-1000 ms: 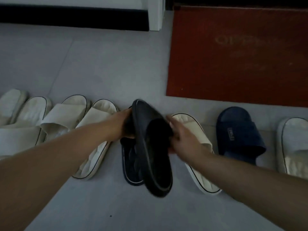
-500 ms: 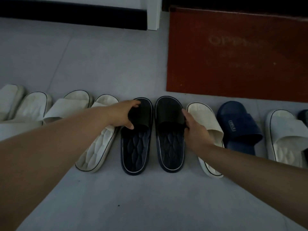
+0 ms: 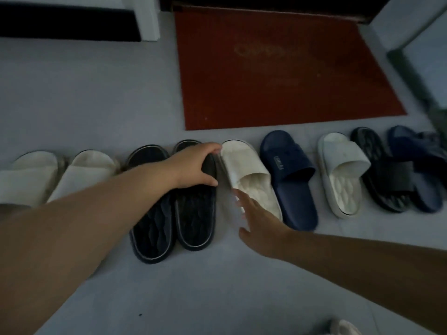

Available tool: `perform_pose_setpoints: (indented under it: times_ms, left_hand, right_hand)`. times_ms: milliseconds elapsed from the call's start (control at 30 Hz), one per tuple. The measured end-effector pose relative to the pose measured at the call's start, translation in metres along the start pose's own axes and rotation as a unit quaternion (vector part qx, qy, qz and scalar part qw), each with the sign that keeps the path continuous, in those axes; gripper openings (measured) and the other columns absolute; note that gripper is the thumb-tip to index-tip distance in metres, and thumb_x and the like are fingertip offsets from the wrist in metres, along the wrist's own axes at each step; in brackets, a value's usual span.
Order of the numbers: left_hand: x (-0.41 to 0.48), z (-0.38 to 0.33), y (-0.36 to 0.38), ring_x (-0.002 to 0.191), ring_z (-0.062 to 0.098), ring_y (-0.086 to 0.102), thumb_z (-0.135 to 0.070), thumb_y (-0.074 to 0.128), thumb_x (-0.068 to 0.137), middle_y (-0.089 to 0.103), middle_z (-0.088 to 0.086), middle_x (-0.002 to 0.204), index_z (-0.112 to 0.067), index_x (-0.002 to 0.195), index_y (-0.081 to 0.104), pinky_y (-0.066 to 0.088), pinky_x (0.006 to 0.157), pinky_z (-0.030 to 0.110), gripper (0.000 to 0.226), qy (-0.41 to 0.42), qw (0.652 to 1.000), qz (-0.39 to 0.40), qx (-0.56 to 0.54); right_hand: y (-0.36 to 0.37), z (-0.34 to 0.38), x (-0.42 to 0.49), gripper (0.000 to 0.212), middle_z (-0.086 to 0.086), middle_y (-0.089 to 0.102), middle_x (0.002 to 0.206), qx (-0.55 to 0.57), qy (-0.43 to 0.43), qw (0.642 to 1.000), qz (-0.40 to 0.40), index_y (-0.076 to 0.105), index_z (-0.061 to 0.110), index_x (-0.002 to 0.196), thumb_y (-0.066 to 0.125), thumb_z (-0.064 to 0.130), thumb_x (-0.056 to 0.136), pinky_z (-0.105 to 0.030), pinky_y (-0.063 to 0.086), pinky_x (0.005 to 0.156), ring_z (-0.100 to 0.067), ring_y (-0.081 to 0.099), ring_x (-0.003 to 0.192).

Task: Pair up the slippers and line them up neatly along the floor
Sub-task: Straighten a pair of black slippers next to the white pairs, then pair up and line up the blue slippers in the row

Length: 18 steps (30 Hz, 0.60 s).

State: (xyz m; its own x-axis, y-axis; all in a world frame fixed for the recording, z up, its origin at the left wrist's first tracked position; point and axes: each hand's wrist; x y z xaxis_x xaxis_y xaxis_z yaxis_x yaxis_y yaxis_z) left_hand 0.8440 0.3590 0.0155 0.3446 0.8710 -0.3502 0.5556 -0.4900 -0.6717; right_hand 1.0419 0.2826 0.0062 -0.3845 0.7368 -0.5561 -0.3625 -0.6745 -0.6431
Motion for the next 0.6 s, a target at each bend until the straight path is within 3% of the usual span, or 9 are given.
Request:
perform_pose_setpoints:
  times_ms: [100,200,400,467,600]
  left_hand:
    - [0.024,-0.036,0.030,0.137,0.019,0.030,-0.030,0.074,0.074,0.032,0.001,0.150,-0.022,0.142,0.031,0.023,0.109,0.025,0.081,0.052,0.998,0.028,0.031]
    - [0.043,-0.062,0.051,0.138,0.024,0.027,-0.032,0.074,0.073,0.030,0.003,0.151,-0.024,0.141,0.032,0.026,0.115,0.037,0.081,0.059,0.994,0.044,0.086]
    - [0.051,-0.075,0.062,0.139,0.033,0.021,-0.033,0.065,0.079,0.019,0.010,0.153,-0.018,0.146,0.019,0.028,0.113,0.043,0.083,-0.039,0.992,0.040,0.116]
    - [0.050,-0.073,0.060,0.139,0.034,0.021,-0.031,0.065,0.079,0.015,0.011,0.154,-0.016,0.147,0.014,0.028,0.112,0.041,0.087,-0.066,0.988,0.041,0.130]
    - [0.046,-0.069,0.042,0.131,0.031,0.037,-0.027,0.069,0.078,0.021,0.014,0.151,-0.015,0.147,0.013,0.035,0.105,0.036,0.089,-0.115,0.987,0.011,0.107]
  right_hand:
    - [-0.019,-0.029,-0.021,0.077,0.003,0.032,0.144,0.010,0.043,0.998,-0.046,0.009,0.034,0.144,0.052,0.012,0.084,-0.025,0.037,0.091,-0.019,0.045,0.123]
    - [-0.044,-0.066,-0.041,0.072,-0.003,0.041,0.136,0.055,0.079,0.989,-0.110,0.020,0.027,0.142,0.055,0.010,0.082,-0.032,0.045,0.090,-0.019,0.051,0.112]
    - [-0.080,-0.131,-0.050,0.057,0.001,0.045,0.118,0.111,0.100,0.973,-0.175,0.037,0.022,0.132,0.059,0.007,0.081,-0.041,0.049,0.091,-0.019,0.050,0.104]
    - [-0.092,-0.143,-0.037,0.057,-0.003,0.046,0.121,0.089,0.104,0.976,-0.170,0.037,0.021,0.133,0.059,0.009,0.081,-0.045,0.049,0.090,-0.025,0.051,0.108]
    - [-0.117,-0.146,0.005,0.057,-0.012,0.049,0.126,-0.006,0.076,0.983,-0.165,0.031,0.019,0.134,0.056,0.014,0.083,-0.037,0.046,0.082,-0.030,0.053,0.108]
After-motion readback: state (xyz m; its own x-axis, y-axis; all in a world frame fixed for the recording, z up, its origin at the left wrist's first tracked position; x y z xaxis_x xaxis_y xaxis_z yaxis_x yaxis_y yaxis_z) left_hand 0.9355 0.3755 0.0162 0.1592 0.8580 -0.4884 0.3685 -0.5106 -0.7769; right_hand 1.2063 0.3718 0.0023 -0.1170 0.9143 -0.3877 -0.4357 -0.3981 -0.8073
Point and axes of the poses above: each hand's wrist, its own x-axis towards the middle knuckle, its own y-axis out of the palm, z = x × y
